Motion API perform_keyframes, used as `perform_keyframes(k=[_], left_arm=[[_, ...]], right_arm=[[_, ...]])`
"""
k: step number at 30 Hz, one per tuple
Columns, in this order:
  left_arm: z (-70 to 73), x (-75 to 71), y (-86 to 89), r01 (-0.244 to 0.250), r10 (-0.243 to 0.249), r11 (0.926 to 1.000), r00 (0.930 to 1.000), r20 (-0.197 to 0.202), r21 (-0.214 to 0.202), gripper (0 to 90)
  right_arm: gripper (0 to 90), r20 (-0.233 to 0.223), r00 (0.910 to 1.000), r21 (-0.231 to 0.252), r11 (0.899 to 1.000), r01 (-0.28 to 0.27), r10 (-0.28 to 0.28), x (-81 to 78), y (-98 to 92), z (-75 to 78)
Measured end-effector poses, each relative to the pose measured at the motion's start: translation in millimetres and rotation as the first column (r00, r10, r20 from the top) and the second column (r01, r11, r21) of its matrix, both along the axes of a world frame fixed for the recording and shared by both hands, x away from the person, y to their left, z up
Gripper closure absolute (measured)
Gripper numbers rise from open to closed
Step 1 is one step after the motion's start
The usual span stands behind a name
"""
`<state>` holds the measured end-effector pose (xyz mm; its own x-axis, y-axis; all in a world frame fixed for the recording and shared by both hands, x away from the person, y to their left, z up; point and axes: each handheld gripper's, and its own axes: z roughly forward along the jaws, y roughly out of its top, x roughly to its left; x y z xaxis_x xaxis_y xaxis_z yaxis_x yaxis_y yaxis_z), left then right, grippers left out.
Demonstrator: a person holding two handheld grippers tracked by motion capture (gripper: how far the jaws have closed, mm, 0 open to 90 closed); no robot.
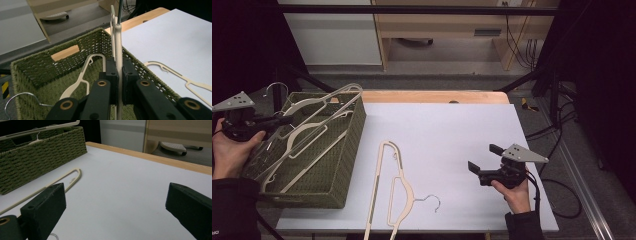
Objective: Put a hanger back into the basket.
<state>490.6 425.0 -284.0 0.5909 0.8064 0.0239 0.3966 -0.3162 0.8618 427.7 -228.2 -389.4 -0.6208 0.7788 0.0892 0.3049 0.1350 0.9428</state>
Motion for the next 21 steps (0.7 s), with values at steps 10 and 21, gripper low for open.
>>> perform_keyframes(k=[10, 21], left_arm=[[-13.3, -0.5, 8.9, -0.021, 0.02, 0.9998, 0.9994, -0.029, -0.001, 85.8], [-38.8, 5.6, 3.2, -0.027, 0.027, 0.9996, 0.9957, -0.089, -0.001, 85.7]], right_arm=[[3.7, -0.005, 1.0, -0.003, 1.0, 0.001, -0.002, 0.1, 0.6, -0.4], [3.8, -0.004, 1.0, -0.008, 1.0, -0.003, 0.003, 0.0, 0.4, -0.5]])
